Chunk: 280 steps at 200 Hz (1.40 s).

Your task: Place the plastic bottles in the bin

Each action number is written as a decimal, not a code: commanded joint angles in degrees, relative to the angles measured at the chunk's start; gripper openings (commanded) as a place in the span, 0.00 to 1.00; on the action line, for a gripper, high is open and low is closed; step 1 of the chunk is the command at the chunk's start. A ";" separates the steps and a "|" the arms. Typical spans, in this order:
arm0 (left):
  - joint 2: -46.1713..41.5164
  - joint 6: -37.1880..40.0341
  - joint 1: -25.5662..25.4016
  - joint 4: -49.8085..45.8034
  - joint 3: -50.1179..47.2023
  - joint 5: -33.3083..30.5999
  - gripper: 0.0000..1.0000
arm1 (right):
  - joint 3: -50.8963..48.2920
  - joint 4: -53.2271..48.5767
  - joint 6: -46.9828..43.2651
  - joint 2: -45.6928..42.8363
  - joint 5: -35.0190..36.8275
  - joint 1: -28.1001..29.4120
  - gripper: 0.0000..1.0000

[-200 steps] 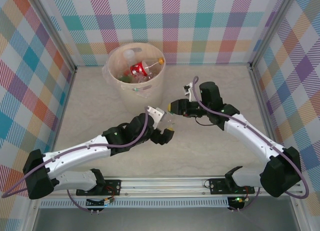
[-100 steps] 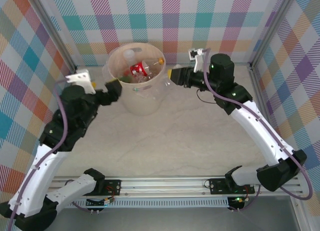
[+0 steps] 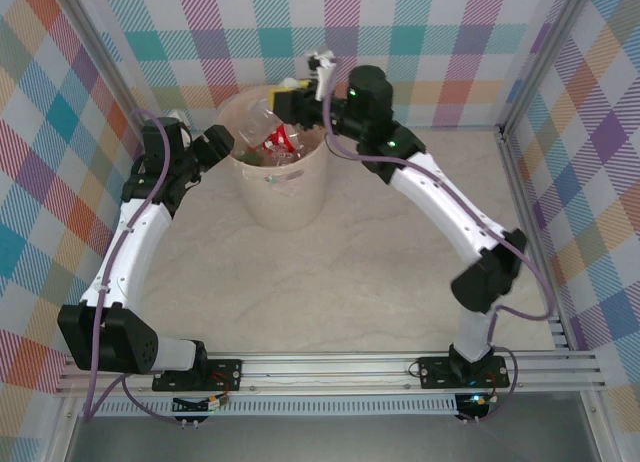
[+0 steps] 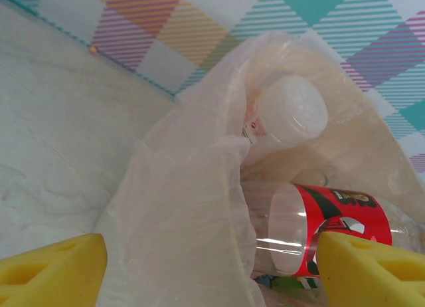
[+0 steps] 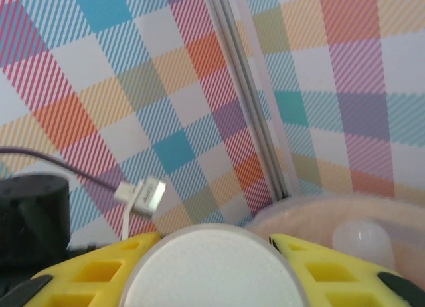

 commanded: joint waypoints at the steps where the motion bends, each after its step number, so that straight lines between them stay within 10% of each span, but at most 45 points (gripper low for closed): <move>1: -0.88 -1.77 0.45 4.31 0.33 2.91 0.80 | 13.00 -5.87 -6.80 8.60 2.96 1.46 0.40; 41: -0.34 -0.84 0.54 5.57 0.14 2.41 0.75 | 35.21 -17.65 -9.15 25.10 6.97 2.57 0.40; 101: 1.21 -0.23 0.76 6.39 -0.90 1.24 0.63 | 27.63 -19.31 -8.35 24.75 6.32 3.88 0.43; 197: 2.90 -0.26 0.76 7.46 -1.36 0.21 0.51 | 28.06 -23.55 -10.88 17.71 7.57 4.44 0.81; 280: 3.12 0.74 0.76 6.38 -0.23 0.05 0.48 | 12.04 -24.55 -9.18 8.79 8.93 5.96 0.56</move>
